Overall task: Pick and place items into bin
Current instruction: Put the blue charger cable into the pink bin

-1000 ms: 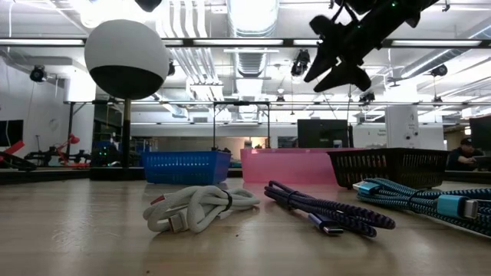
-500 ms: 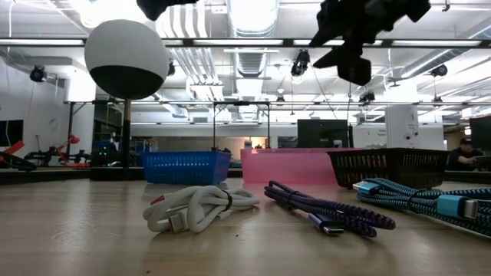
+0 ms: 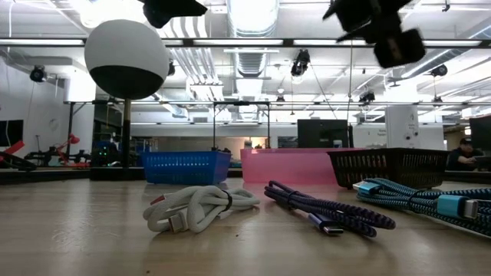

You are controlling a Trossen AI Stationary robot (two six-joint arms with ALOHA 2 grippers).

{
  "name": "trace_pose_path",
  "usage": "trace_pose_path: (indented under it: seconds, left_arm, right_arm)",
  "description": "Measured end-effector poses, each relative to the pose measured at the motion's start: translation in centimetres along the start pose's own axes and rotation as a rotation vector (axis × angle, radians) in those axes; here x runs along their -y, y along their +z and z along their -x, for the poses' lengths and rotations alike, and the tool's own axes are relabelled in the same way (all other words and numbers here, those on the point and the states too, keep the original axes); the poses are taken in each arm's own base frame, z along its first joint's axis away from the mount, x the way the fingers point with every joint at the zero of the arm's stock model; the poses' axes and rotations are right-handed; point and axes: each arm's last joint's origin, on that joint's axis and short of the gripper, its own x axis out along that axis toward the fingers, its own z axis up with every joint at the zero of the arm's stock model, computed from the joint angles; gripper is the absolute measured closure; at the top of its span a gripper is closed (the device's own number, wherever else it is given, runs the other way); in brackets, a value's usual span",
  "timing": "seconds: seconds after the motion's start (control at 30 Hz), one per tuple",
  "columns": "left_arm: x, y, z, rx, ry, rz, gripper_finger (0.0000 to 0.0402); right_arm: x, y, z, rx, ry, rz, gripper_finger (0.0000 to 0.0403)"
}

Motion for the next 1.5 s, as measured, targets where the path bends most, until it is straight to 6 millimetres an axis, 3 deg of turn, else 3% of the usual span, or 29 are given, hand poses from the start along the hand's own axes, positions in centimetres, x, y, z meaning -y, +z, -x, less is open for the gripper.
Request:
trace_pose_path:
  seconds: [0.27, 0.57, 0.73, 0.93, 1.17, 1.3, 1.5]
  left_arm:
    - [-0.1, 0.0, 0.1, 0.004, 0.009, 0.002, 0.0226]
    - [-0.1, 0.1, 0.2, 0.005, 0.010, 0.000, 0.0226]
    - [-0.1, 0.1, 0.1, 0.005, 0.011, -0.008, 0.0226]
    - [-0.1, 0.1, 0.1, 0.004, 0.011, -0.006, 0.0226]
    - [-0.1, 0.1, 0.3, 0.009, 0.010, -0.042, 0.0226]
    - [-0.1, 0.2, 0.5, 0.016, 0.009, -0.049, 0.0226]
    - [-0.3, 0.5, 1.1, 0.038, 0.008, -0.043, 0.0226]
  right_arm:
    - [-1.4, -2.5, 0.6, 0.016, 0.004, -0.119, 0.0267]
    - [-2.3, -4.7, -0.6, -0.017, -0.249, -0.192, 0.0267]
    - [-3.7, -5.8, -2.9, -0.027, -0.384, -0.179, 0.0267]
    - [-4.5, -7.7, -7.7, -0.093, -0.497, -0.155, 0.0267]
    - [-3.2, -9.3, -13.2, -0.221, -0.642, -0.218, 0.0266]
    - [-2.6, -9.8, -14.3, -0.213, -0.710, -0.237, 0.0266]
    - [-1.8, -9.8, -14.0, -0.176, -0.834, -0.238, 0.0266]
